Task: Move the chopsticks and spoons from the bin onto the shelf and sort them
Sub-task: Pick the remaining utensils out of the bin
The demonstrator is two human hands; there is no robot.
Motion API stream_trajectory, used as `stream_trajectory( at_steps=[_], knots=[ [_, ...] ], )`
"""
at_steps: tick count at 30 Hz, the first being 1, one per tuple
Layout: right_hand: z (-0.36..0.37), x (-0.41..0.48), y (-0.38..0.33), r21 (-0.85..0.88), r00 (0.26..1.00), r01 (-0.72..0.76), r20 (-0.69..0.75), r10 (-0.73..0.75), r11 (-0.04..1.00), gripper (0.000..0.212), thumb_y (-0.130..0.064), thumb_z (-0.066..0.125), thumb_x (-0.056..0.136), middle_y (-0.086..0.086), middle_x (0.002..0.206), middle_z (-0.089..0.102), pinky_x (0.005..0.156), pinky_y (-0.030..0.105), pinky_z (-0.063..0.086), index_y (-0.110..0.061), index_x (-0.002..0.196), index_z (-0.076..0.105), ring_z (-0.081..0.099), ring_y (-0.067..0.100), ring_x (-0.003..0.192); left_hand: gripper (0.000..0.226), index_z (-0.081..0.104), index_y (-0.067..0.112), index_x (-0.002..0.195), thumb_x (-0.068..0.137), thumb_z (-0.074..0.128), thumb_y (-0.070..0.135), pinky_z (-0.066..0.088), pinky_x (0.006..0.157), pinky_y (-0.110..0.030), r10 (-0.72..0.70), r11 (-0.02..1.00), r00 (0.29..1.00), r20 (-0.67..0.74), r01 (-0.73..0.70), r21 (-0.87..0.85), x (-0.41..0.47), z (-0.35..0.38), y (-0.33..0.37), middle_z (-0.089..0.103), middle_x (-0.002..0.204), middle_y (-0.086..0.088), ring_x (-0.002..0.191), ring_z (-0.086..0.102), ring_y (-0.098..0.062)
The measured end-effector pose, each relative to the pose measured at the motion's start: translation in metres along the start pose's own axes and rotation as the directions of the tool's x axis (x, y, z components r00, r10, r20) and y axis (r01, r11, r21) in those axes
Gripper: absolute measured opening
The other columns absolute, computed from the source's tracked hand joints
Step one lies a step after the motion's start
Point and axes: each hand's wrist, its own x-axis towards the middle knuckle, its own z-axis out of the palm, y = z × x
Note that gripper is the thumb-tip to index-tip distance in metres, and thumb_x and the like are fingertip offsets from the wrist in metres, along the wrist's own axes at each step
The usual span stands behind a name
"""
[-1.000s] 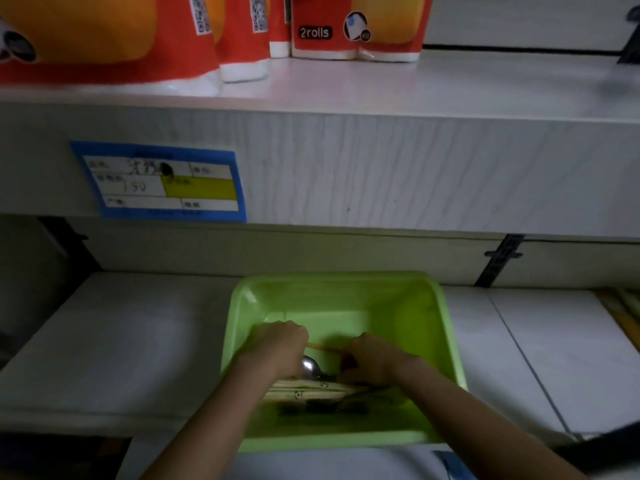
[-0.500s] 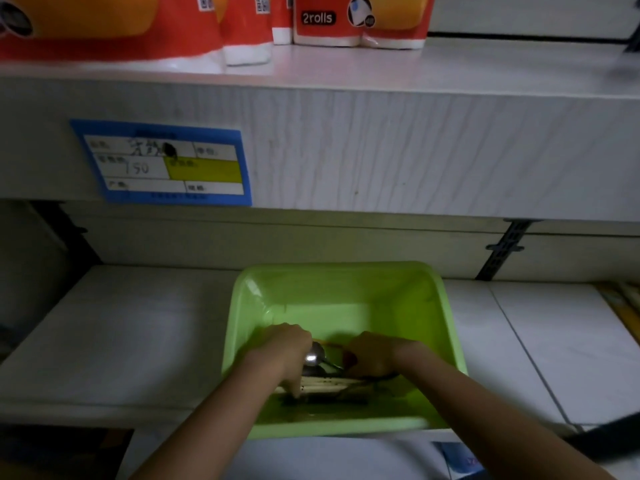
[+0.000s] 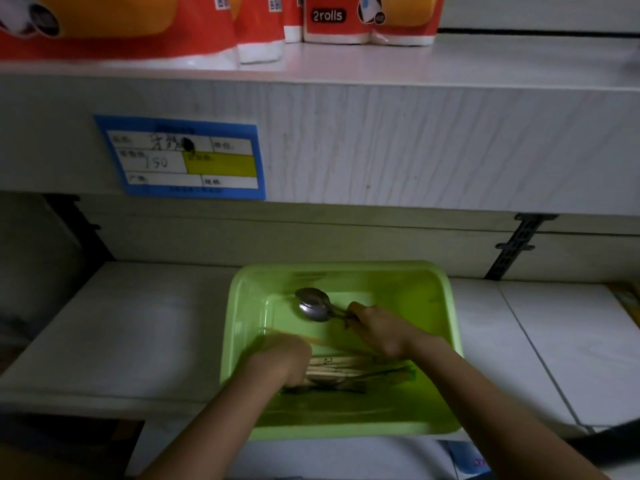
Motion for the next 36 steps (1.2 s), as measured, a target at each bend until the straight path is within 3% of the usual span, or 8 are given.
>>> stream_trajectory(
  at_steps=[4, 10, 16, 21, 25, 29, 33, 36],
  knots=[
    [-0.006, -0.001, -0.003, 0.046, 0.998, -0.003, -0.067, 0.006, 0.999, 0.019, -0.030, 0.044, 0.094, 0.007, 0.082, 0.054, 0.065, 0.031, 0.035, -0.015, 0.089, 0.053, 0.050, 0.021, 0.076, 0.027, 0.056, 0.009, 0.113, 0.090, 0.050, 0.020, 0.039, 0.072, -0.030, -0.023, 0.997, 0.997, -0.070, 0.018, -0.069, 0.002, -0.003, -0.008, 0.060, 0.117, -0.011, 0.101, 0.059, -0.026],
    [-0.006, -0.001, -0.005, 0.020, 0.991, -0.075, -0.106, 0.077, 0.997, 0.043, -0.042, 0.057, 0.085, -0.002, 0.055, 0.044, 0.057, 0.030, 0.033, -0.022, 0.051, 0.039, 0.047, 0.020, 0.066, 0.023, 0.053, 0.013, 0.111, 0.088, 0.051, 0.012, 0.046, 0.079, -0.032, -0.087, 0.991, 0.946, -0.313, 0.051, -0.123, 0.005, -0.006, -0.013, 0.063, 0.110, -0.007, 0.100, 0.061, -0.025],
    [-0.008, -0.004, -0.010, 0.064, 0.997, -0.082, -0.004, 0.083, 0.995, 0.038, -0.037, 0.063, 0.080, -0.005, 0.038, 0.050, 0.058, 0.026, 0.043, -0.025, 0.044, 0.055, 0.049, 0.005, 0.045, 0.026, 0.062, 0.011, 0.107, 0.083, 0.063, 0.023, 0.048, 0.081, -0.032, -0.057, 0.995, 0.966, -0.251, 0.035, -0.091, 0.013, -0.004, -0.014, 0.066, 0.108, -0.007, 0.098, 0.061, -0.023],
    [-0.008, -0.007, -0.012, 0.033, 0.995, -0.077, 0.064, 0.075, 0.996, 0.026, -0.037, 0.061, 0.082, -0.001, 0.053, 0.049, 0.053, 0.024, 0.036, -0.016, 0.075, 0.076, 0.048, 0.013, 0.057, 0.044, 0.061, 0.011, 0.109, 0.081, 0.063, 0.045, 0.044, 0.081, -0.029, -0.030, 0.991, 0.985, -0.171, 0.007, -0.134, 0.015, -0.003, -0.015, 0.064, 0.112, -0.006, 0.102, 0.060, -0.022],
    [-0.003, -0.007, -0.008, 0.011, 0.989, -0.059, 0.139, 0.057, 0.998, 0.035, -0.036, 0.060, 0.085, 0.013, 0.075, 0.071, 0.060, 0.025, 0.040, -0.003, 0.085, 0.073, 0.054, 0.013, 0.064, 0.042, 0.057, 0.013, 0.114, 0.081, 0.066, 0.036, 0.042, 0.088, -0.029, -0.046, 0.994, 0.987, -0.155, 0.030, -0.101, 0.017, 0.000, -0.013, 0.061, 0.119, -0.005, 0.108, 0.057, -0.022],
    [-0.001, -0.006, -0.006, -0.043, 0.984, -0.042, 0.168, 0.049, 0.998, 0.030, -0.031, 0.064, 0.083, -0.002, 0.058, 0.052, 0.052, 0.022, 0.034, -0.003, 0.092, 0.071, 0.051, 0.016, 0.073, 0.039, 0.058, 0.015, 0.110, 0.078, 0.070, 0.032, 0.041, 0.080, -0.025, -0.073, 0.995, 0.981, -0.177, 0.060, -0.074, 0.019, 0.002, -0.012, 0.064, 0.114, -0.004, 0.104, 0.059, -0.021],
    [0.003, -0.004, -0.002, -0.047, 0.987, -0.048, 0.151, 0.055, 0.998, 0.030, -0.028, 0.064, 0.082, 0.019, 0.093, 0.070, 0.068, 0.028, 0.043, -0.002, 0.095, 0.071, 0.057, 0.017, 0.078, 0.039, 0.059, 0.014, 0.108, 0.075, 0.072, 0.032, 0.041, 0.078, -0.024, -0.089, 0.993, 0.977, -0.196, 0.072, -0.089, 0.019, 0.003, -0.013, 0.065, 0.110, -0.004, 0.101, 0.060, -0.020],
    [0.005, -0.003, 0.001, -0.095, 0.985, -0.048, 0.162, 0.063, 0.994, 0.036, -0.031, 0.069, 0.078, 0.018, 0.104, 0.069, 0.075, 0.033, 0.049, -0.005, 0.103, 0.070, 0.064, 0.025, 0.094, 0.045, 0.059, 0.013, 0.112, 0.073, 0.076, 0.027, 0.046, 0.086, -0.024, -0.122, 0.985, 0.975, -0.187, 0.095, -0.146, 0.020, 0.004, -0.012, 0.065, 0.111, -0.004, 0.102, 0.061, -0.020]
  ],
)
